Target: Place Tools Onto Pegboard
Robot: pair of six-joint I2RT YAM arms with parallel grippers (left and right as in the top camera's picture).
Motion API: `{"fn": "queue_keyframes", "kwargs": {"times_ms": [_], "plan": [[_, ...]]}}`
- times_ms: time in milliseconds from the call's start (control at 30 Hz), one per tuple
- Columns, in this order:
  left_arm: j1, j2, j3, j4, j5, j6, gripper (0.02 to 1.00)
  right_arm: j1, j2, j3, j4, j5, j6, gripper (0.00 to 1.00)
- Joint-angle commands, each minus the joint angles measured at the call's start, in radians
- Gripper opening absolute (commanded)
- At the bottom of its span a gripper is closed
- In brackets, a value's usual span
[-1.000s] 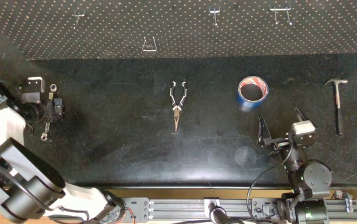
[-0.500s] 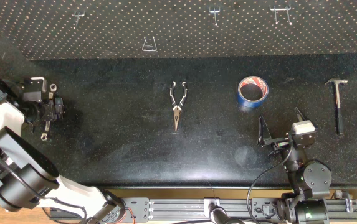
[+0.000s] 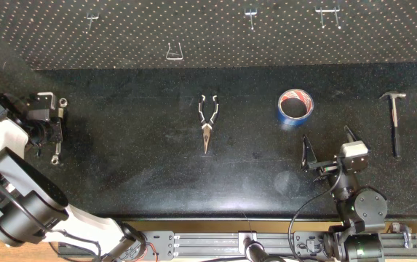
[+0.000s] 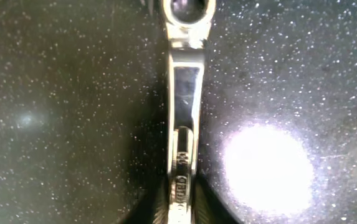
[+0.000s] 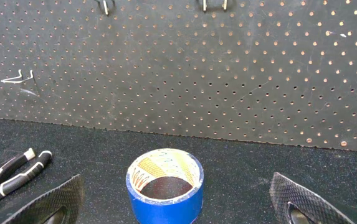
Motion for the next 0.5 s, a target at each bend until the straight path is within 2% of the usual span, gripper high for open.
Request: {"fn": "queue_keyframes", "kwargs": {"times_ms": [33, 133, 233, 367, 400, 433, 500], "plan": [[0.002, 0.024, 0.018, -0.003, -0.004, 0.005, 0.029, 0.008, -0.007, -0.003, -0.006, 0.006, 0.014, 0.976], [0.001, -0.018, 0.004, -0.003, -0.003, -0.033, 0.027, 0.008, -0.007, -0.003, -0.006, 0.006, 0.014, 0.976], [0.001, -0.197, -0.107, 0.064, -0.003, -0.033, 0.027, 0.008, -0.007, -0.003, -0.006, 0.006, 0.014, 0.976], [-0.008, -0.56, -0.449, 0.364, -0.002, -0.033, 0.025, 0.008, -0.007, -0.003, -0.006, 0.006, 0.014, 0.976], [-0.03, -0.627, -0.519, 0.419, -0.002, -0.033, 0.027, 0.008, -0.007, -0.003, -0.006, 0.006, 0.014, 0.974], [-0.101, -0.74, -0.617, 0.478, 0.028, -0.034, 0.025, 0.008, -0.007, -0.003, -0.006, 0.006, 0.014, 0.976], [-0.206, -0.83, -0.668, 0.484, 0.058, -0.045, 0.027, 0.008, -0.007, -0.003, -0.006, 0.006, 0.014, 0.976]]}}
